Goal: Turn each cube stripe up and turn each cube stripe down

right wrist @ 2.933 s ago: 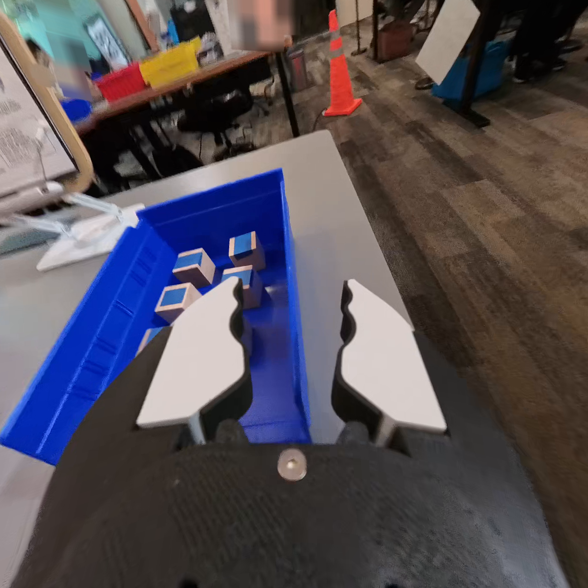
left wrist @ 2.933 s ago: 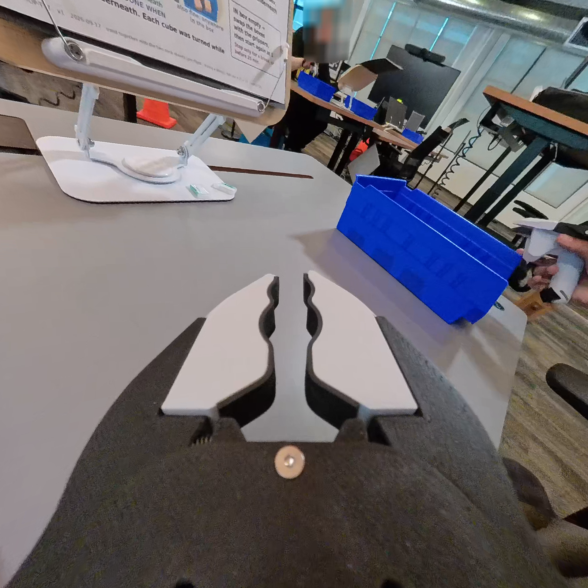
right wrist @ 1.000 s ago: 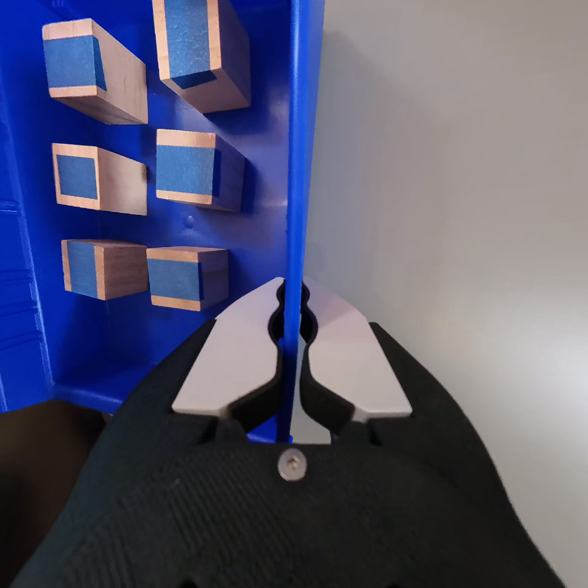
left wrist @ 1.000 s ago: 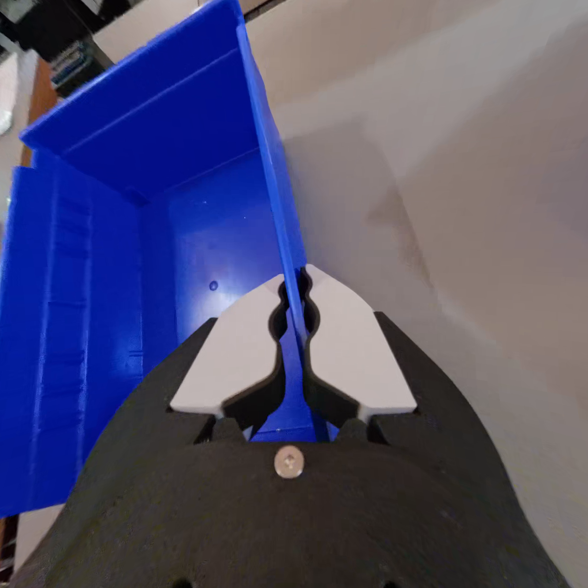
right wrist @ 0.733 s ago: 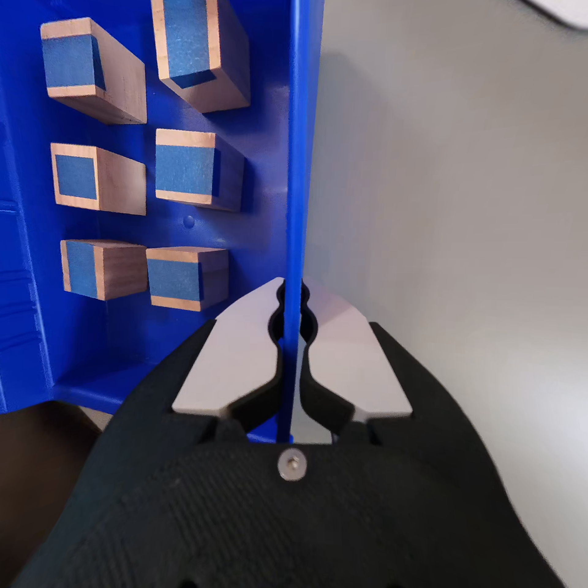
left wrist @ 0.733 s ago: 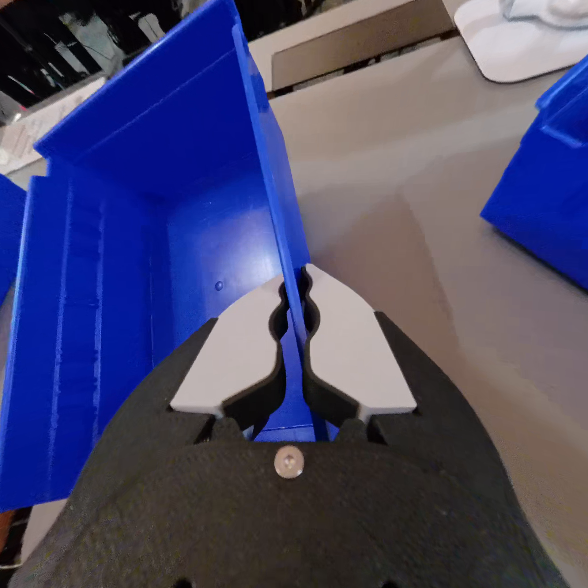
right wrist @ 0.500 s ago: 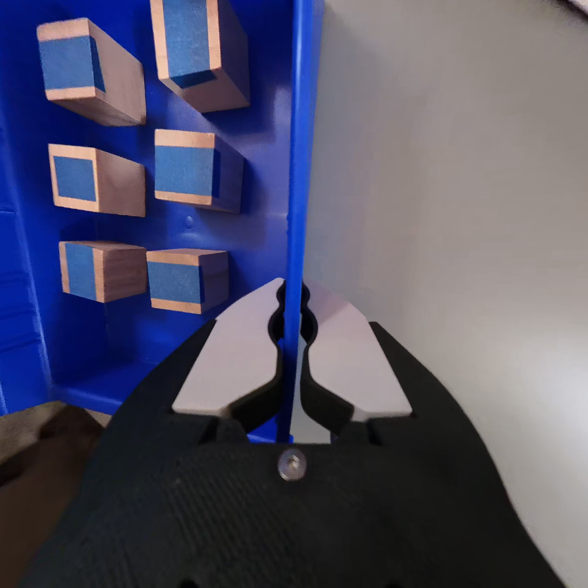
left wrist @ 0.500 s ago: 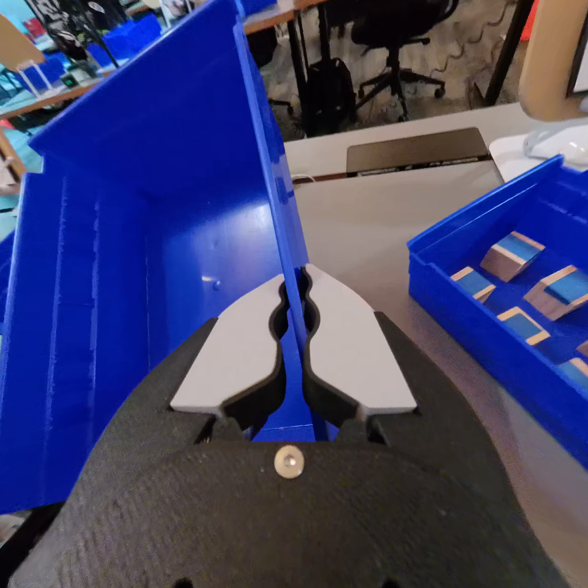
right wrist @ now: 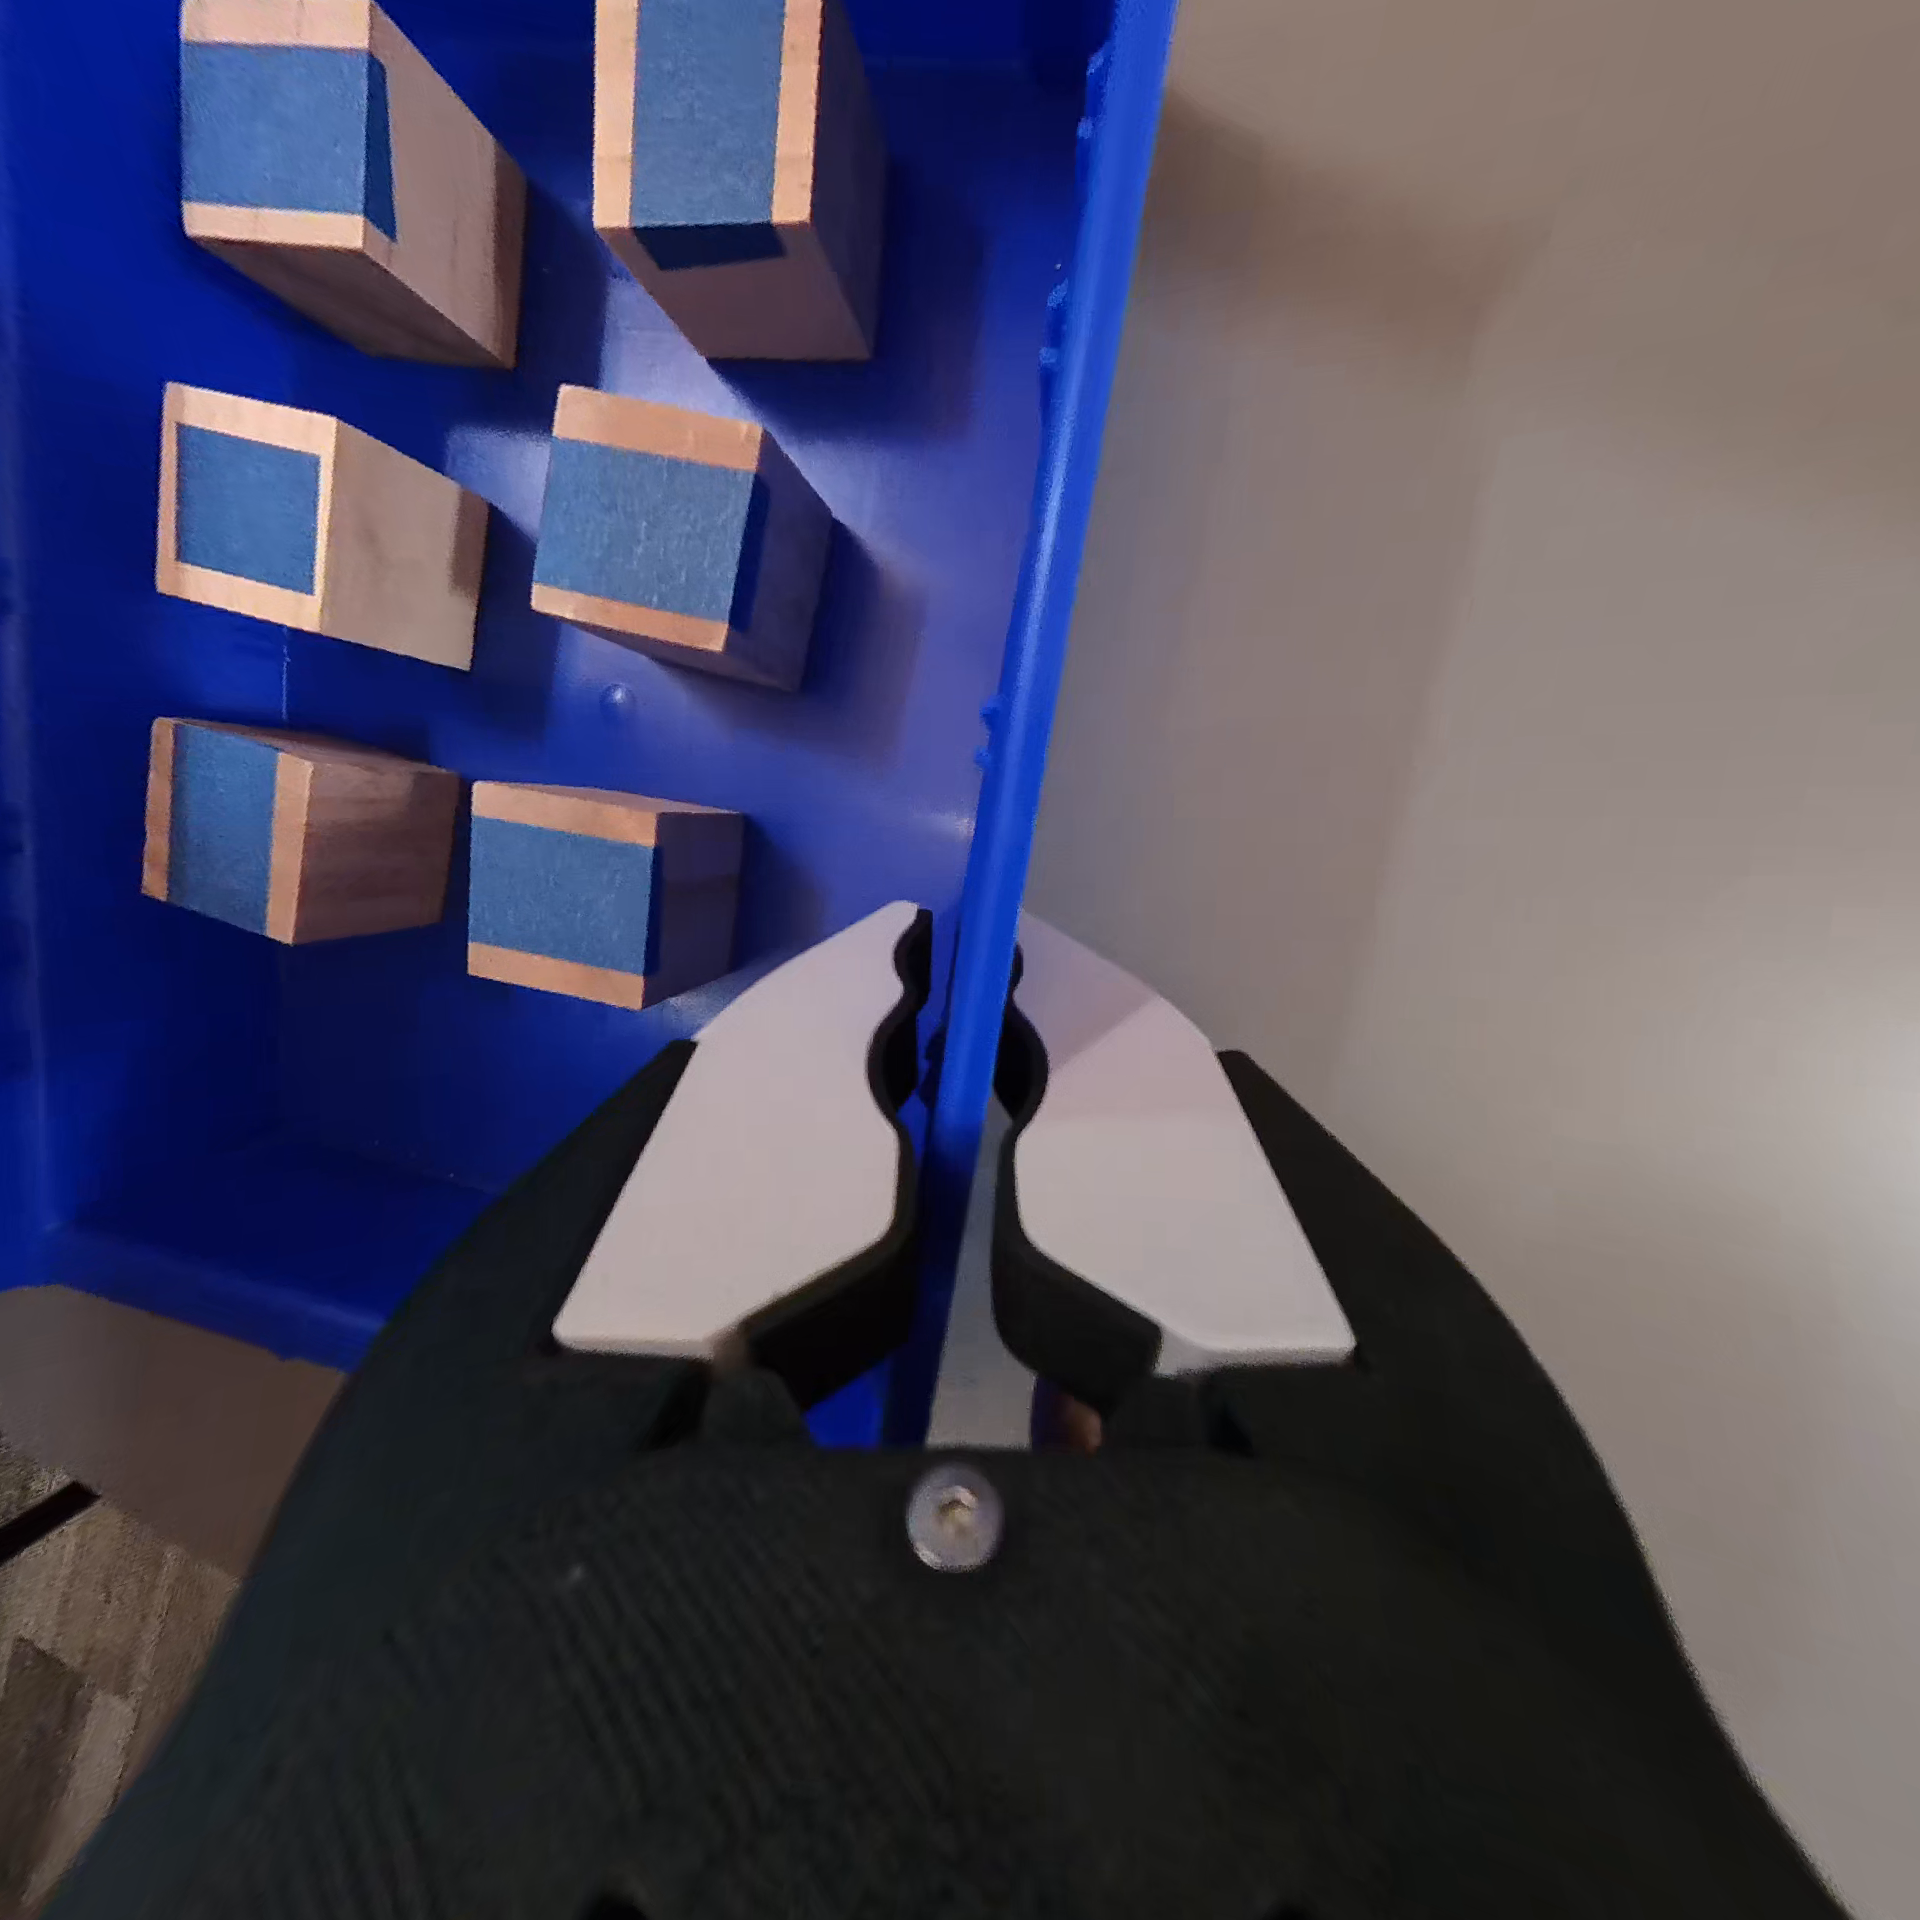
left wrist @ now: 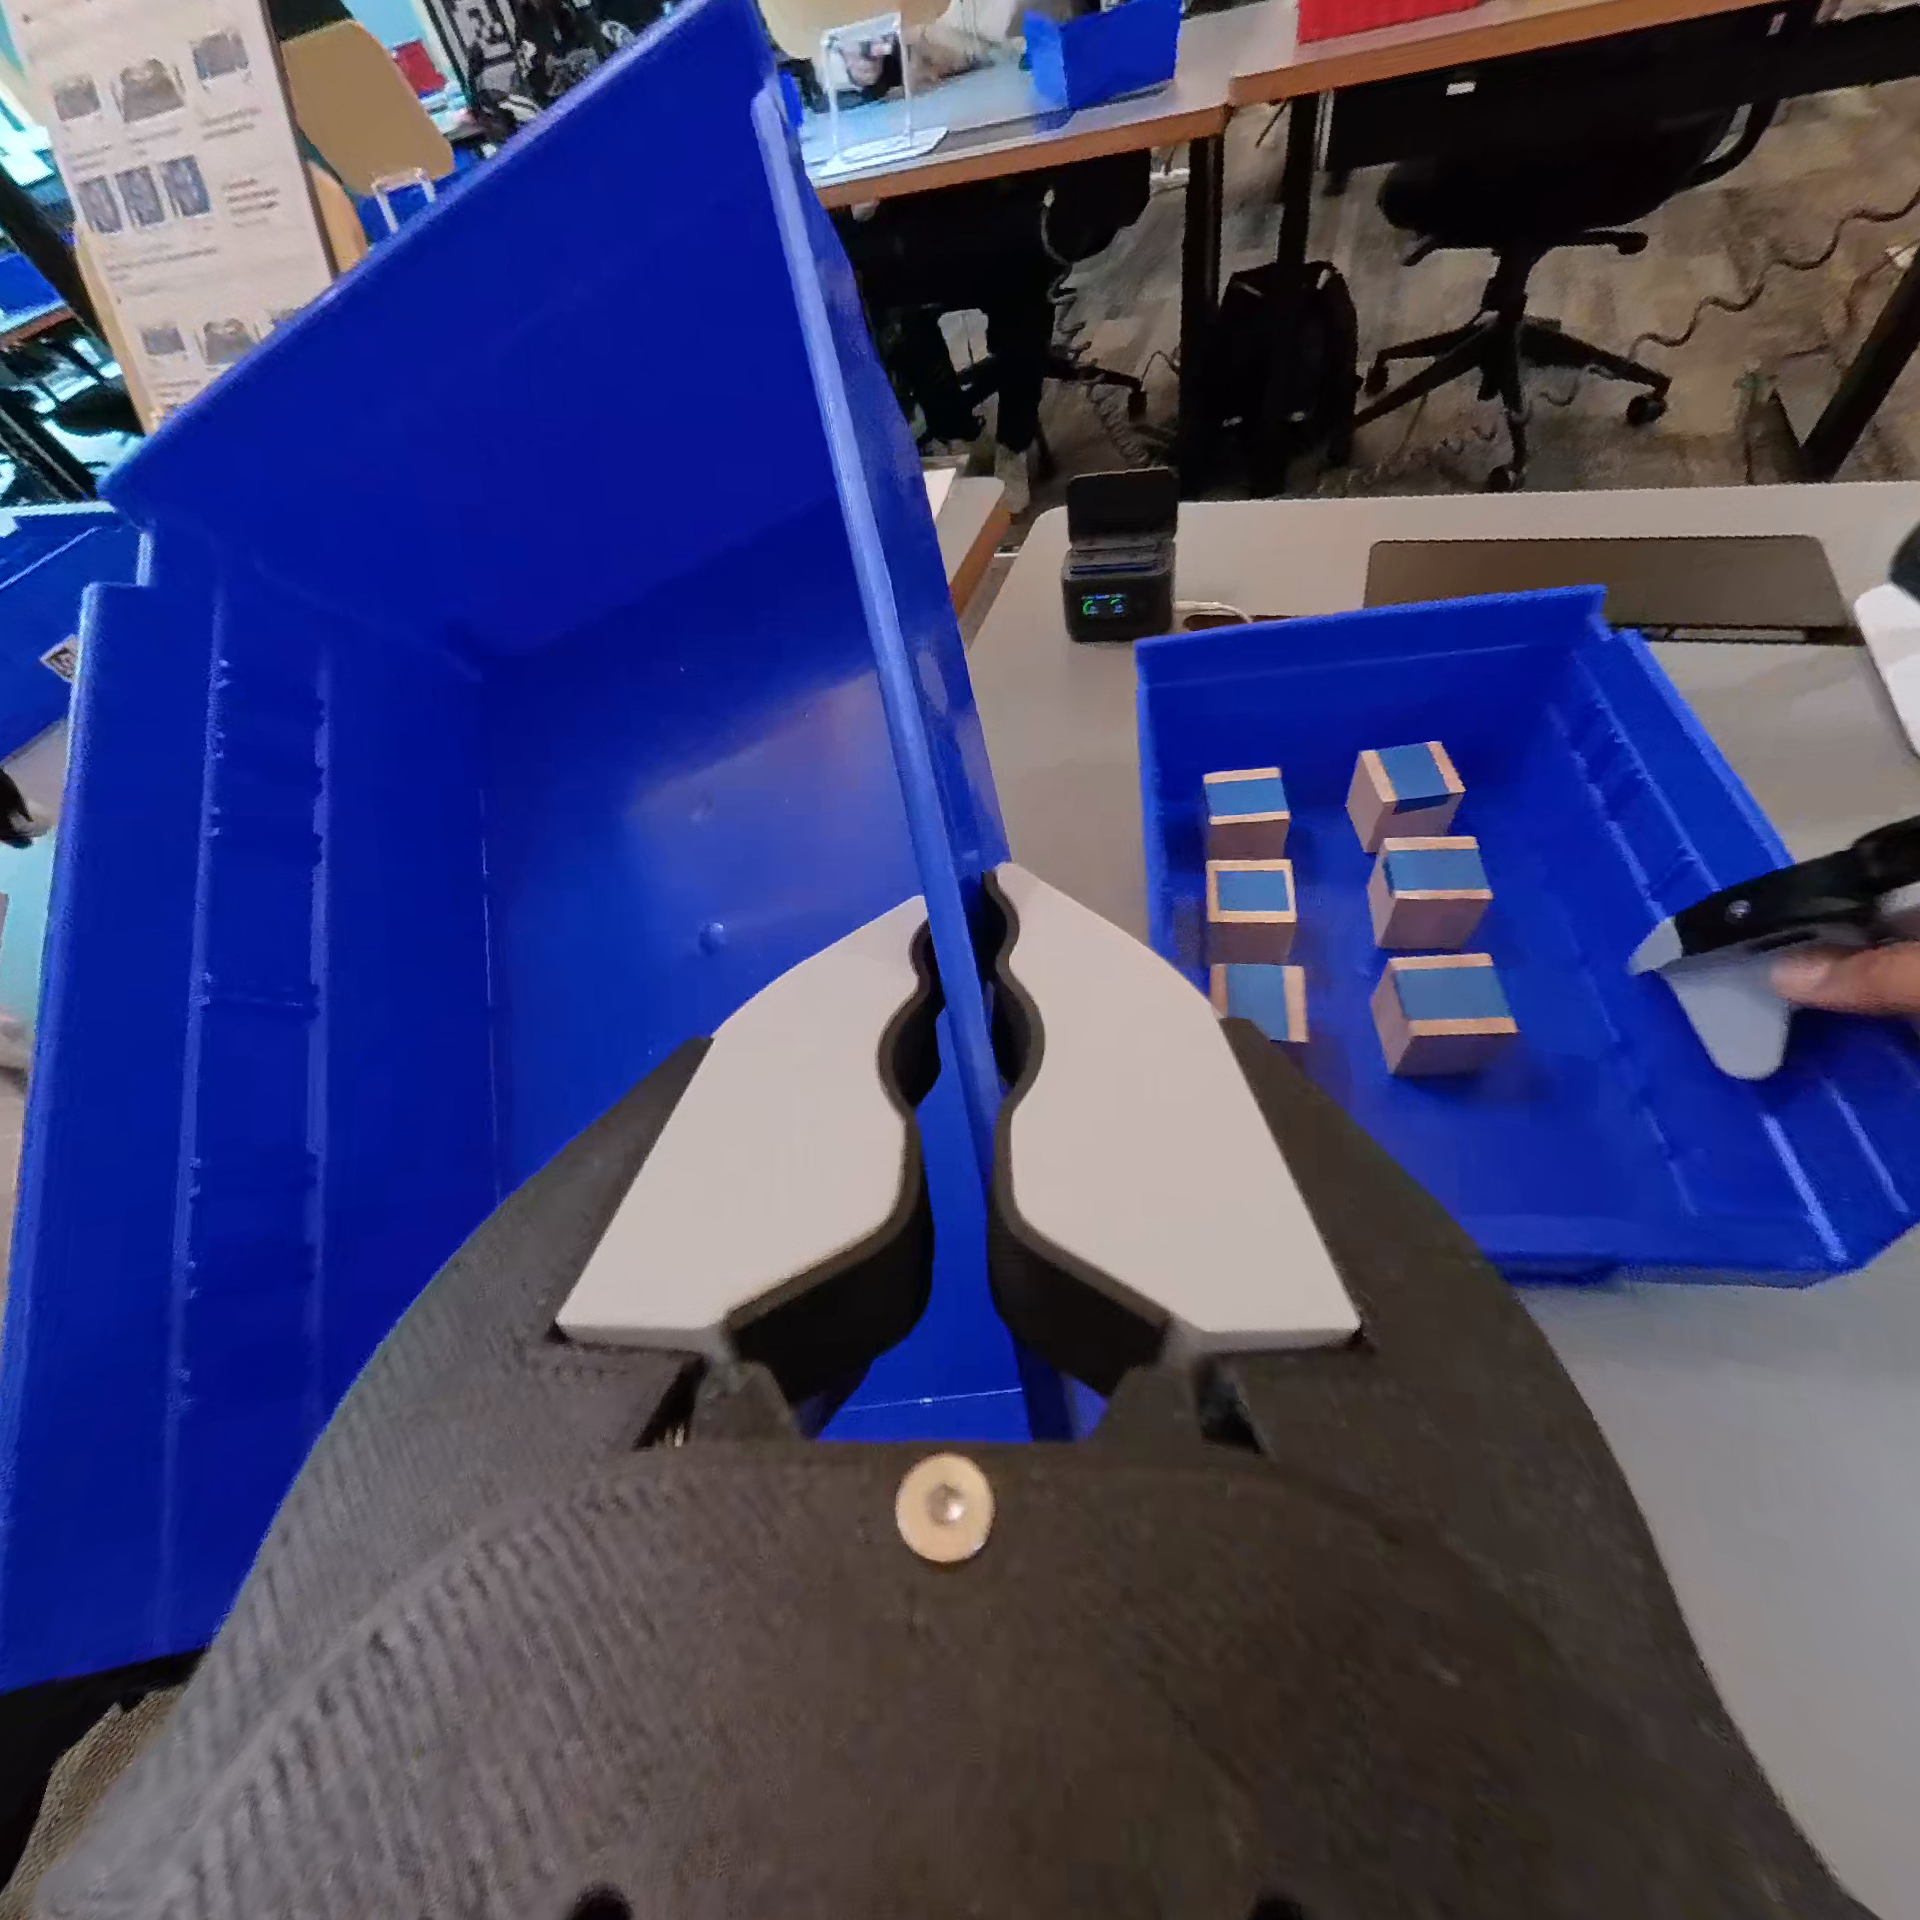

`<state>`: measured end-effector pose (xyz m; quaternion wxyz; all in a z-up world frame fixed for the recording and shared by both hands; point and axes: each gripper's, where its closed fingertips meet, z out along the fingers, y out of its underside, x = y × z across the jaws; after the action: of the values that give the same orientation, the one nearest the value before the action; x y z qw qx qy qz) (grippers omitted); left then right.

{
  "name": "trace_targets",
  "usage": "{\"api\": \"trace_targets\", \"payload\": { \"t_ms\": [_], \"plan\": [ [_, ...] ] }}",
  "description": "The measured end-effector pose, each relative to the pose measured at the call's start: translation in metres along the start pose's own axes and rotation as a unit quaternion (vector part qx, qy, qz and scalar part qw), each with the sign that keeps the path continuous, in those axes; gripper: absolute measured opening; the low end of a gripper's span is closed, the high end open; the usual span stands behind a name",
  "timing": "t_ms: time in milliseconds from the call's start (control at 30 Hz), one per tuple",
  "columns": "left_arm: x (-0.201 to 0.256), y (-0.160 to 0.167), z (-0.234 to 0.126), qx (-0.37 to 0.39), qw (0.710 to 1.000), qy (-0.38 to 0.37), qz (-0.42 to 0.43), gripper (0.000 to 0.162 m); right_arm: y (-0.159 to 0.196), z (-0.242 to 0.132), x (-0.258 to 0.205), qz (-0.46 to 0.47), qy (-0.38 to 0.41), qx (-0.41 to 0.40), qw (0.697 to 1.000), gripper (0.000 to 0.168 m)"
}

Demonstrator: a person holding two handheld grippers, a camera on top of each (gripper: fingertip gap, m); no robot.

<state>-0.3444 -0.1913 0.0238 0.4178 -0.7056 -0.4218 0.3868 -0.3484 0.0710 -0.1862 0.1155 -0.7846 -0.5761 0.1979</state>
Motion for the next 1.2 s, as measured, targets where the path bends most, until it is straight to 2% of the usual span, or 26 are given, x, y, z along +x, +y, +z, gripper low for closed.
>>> {"api": "trace_targets", "payload": {
  "t_ms": [233,433,567,633,700,767,800,933,1000,1133,1200],
  "plan": [
    [-0.005,0.001,-0.003,-0.008,1.0,-0.015,0.008,0.008,0.001,0.013,-0.068,-0.027,-0.016,0.028,0.999,0.02],
    [0.002,-0.008,-0.011,0.012,1.0,-0.001,0.006,0.008,0.015,0.01,-0.089,-0.059,-0.042,0.036,0.997,0.031],
    [0.012,-0.015,-0.016,0.027,0.999,0.024,0.004,0.008,0.025,-0.001,-0.095,-0.061,-0.117,0.011,0.991,0.049],
    [0.018,-0.02,-0.019,0.034,0.999,0.039,0.002,0.008,0.023,-0.016,-0.097,-0.086,-0.156,0.032,0.984,0.071],
    [0.026,-0.025,-0.022,0.039,0.998,0.048,0.006,0.008,0.02,-0.036,-0.094,-0.113,-0.162,0.055,0.979,0.068],
    [0.036,-0.029,-0.026,0.043,0.997,0.056,0.016,0.008,0.017,-0.059,-0.079,-0.136,-0.135,0.087,0.978,0.052],
    [0.041,-0.032,-0.029,0.046,0.997,0.06,0.021,0.008,0.017,-0.073,-0.073,-0.143,-0.136,0.103,0.975,0.049],
    [0.073,-0.047,-0.044,0.066,0.992,0.097,0.038,0.008,0.036,-0.139,-0.045,-0.136,-0.195,0.151,0.96,0.053],
    [0.099,-0.055,-0.056,0.078,0.987,0.135,0.048,0.008,0.046,-0.17,-0.008,-0.119,-0.194,0.192,0.955,0.053],
    [0.175,-0.063,-0.088,0.088,0.963,0.232,0.102,0.008,0.071,-0.222,0.093,-0.065,-0.163,0.294,0.94,0.069],
    [0.223,-0.059,-0.103,0.085,0.946,0.278,0.141,0.008,0.087,-0.24,0.151,-0.035,-0.112,0.329,0.937,0.063]
  ]
}}
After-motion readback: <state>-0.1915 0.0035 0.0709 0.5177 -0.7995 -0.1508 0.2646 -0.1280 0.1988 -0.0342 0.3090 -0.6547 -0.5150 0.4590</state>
